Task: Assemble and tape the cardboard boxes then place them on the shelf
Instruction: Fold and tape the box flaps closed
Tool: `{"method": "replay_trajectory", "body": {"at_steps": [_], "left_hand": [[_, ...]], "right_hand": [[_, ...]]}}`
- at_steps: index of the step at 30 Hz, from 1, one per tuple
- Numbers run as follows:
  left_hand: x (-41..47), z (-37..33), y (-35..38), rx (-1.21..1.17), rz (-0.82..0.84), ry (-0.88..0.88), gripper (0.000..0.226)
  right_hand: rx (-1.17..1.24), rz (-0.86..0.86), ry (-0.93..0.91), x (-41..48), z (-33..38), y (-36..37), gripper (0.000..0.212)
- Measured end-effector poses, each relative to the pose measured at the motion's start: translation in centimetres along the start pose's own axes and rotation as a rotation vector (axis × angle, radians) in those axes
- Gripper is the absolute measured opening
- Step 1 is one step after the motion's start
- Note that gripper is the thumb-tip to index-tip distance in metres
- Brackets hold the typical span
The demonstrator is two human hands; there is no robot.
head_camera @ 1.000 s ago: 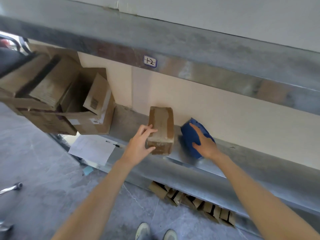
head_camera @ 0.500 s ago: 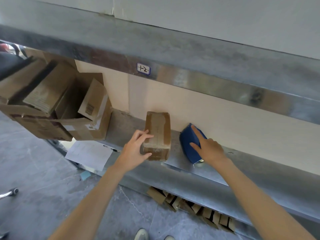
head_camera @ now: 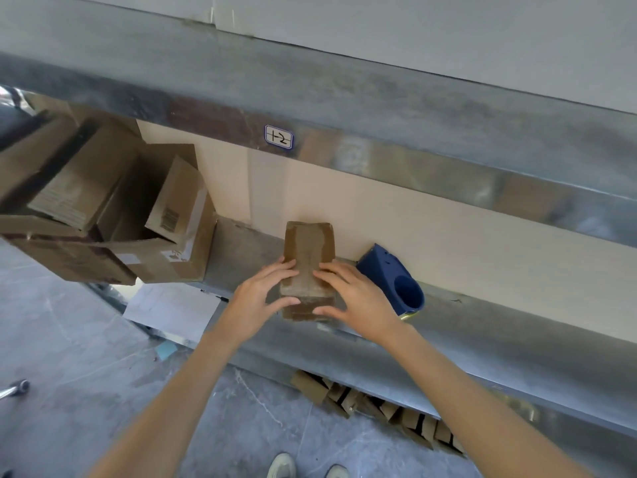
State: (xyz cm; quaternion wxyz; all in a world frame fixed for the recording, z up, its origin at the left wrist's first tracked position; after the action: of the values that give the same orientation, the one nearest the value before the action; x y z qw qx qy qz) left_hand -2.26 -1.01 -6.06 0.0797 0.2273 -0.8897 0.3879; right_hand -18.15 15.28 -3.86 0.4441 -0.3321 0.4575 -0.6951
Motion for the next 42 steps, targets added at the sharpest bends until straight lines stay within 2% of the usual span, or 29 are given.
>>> {"method": "replay_trajectory", "body": {"at_steps": [4, 8, 10, 13, 18, 21, 26, 37, 42], "left_hand": [[-0.2, 0.3, 0.2, 0.062, 0.010, 0.071, 0.053], [-0.3, 0.1, 0.2, 0.023, -0.017, 0.059, 0.052], [-0.2, -0.3, 0.4, -0.008, -0.060, 0.044, 0.051], [-0.2, -0.6, 1.1, -0.041, -0.158, 0.010, 0.040], [0.1, -1.5, 2.0, 0.017, -0.288, -0.050, 0.036], [0.3, -1.4, 1.9, 0.020, -0.301, -0.055, 0.035], [0.2, -0.8, 1.0, -0.073, -0.185, -0.074, 0.038], [0.3, -0.1, -0.1, -0.207, -0.027, -0.145, 0.048], [0.2, -0.2, -0.5, -0.133, 0.014, -0.128, 0.049]], "right_hand": [[-0.026, -0.128, -0.003, 0.1, -0.1, 0.5, 0.048], [-0.021, -0.131, -0.002, 0.0, -0.1, 0.6, 0.049], [-0.016, -0.150, 0.024, 0.1, 0.3, 0.7, 0.052], [0.029, -0.214, 0.081, 0.4, 1.3, 1.0, 0.044], [0.119, -0.256, 0.199, 0.4, 2.0, 1.5, 0.031], [0.226, -0.281, 0.256, 0.7, 2.1, 1.6, 0.023], [0.274, -0.183, 0.202, 0.8, 0.8, 1.2, 0.035], [0.315, -0.039, 0.143, 0.7, -0.4, 0.3, 0.039], [0.295, 0.093, 0.137, 0.9, -1.1, -0.7, 0.056]]}}
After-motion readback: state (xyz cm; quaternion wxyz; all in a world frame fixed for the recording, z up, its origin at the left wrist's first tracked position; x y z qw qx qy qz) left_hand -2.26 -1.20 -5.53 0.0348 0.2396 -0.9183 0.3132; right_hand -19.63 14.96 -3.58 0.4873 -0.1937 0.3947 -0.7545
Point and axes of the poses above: each hand's wrist, its own x-axis towards the middle knuckle, its own y-axis out of the palm, z = x × y, the point moved 1 cm from there along x, towards the middle knuckle, and after that the axes turned 7 degrees about y, right-handed, at the moved point
